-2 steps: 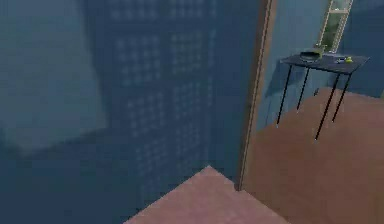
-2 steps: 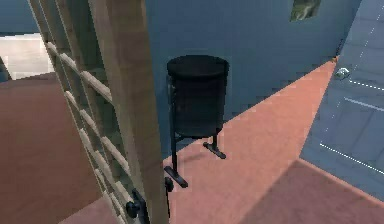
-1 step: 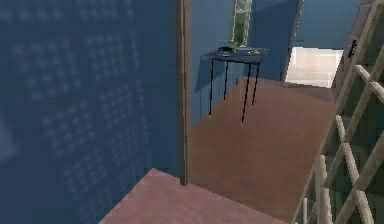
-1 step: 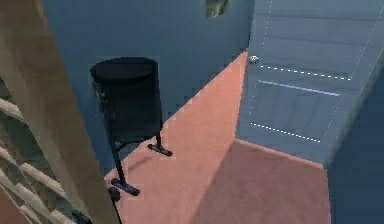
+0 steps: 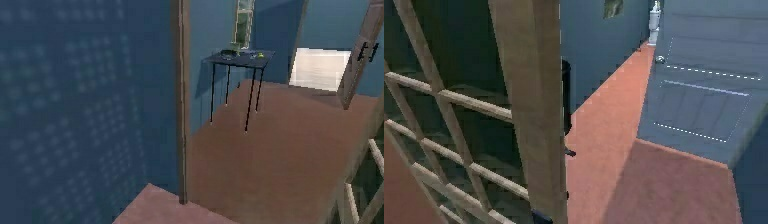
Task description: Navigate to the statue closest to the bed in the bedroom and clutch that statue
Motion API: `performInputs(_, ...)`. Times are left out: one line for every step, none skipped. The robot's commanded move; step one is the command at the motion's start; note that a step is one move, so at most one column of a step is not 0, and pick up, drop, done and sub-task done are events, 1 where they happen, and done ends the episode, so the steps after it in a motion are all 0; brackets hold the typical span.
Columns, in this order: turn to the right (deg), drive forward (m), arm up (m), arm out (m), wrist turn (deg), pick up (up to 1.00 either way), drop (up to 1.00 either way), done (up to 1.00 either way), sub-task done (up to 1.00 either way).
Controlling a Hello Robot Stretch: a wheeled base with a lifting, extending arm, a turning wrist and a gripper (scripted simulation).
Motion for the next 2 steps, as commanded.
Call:
performInputs(9.0, 0.00, 0.00, 0.00, 0.0, 0.00, 0.00, 0.00, 0.00)
performInputs(0.0, 0.35, 0.00, 0.00, 0.0, 0.00, 0.00, 0.00, 0.00)
